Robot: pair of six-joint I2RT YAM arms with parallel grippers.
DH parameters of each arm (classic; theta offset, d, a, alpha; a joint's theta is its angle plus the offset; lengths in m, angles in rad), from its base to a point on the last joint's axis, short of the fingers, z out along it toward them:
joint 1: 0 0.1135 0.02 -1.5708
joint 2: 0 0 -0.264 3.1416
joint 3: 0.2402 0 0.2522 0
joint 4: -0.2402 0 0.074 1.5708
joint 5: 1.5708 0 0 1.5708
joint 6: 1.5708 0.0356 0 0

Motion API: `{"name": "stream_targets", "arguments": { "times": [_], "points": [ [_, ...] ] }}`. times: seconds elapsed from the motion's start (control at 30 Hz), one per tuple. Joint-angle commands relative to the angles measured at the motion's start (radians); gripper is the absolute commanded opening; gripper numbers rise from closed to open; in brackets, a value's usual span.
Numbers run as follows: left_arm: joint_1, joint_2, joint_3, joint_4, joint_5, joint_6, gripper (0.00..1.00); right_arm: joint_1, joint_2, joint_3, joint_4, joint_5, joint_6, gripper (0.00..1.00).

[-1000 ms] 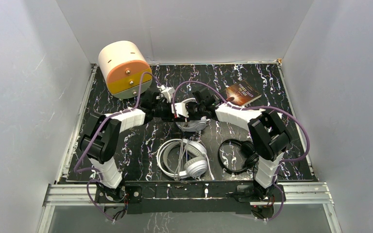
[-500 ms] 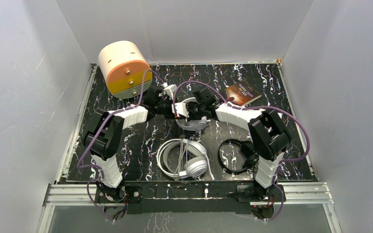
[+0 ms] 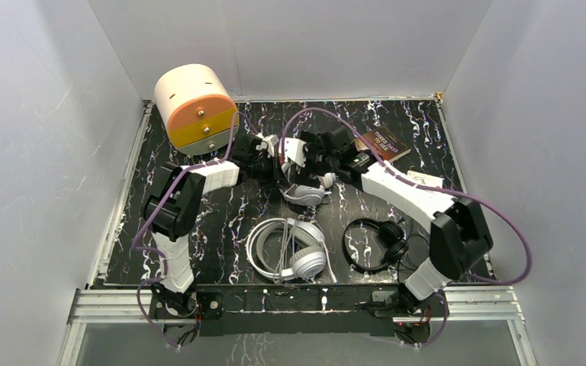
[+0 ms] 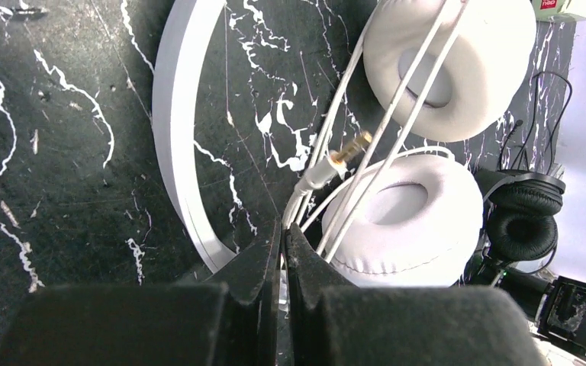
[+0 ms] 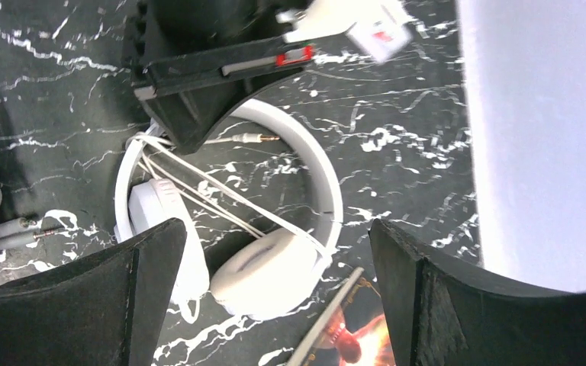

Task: Wrap the headphones
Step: Place the headphones at the center of the board.

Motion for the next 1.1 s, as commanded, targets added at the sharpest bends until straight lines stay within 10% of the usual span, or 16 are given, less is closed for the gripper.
{"name": "stream_targets", "arguments": {
  "times": [0.0,1.07],
  "points": [
    [-0.017,0.002,0.052,-0.041,-0.015,0.012,0.00,-0.003,-0.113,0.032,-0.016,0.073,0.127,0.99],
    [-0.049,-0.042,0.308,-0.435,-0.318,0.117,0.52,-0.035,-0.301,-0.068,-0.103,0.206,0.581,0.99]
  ]
}}
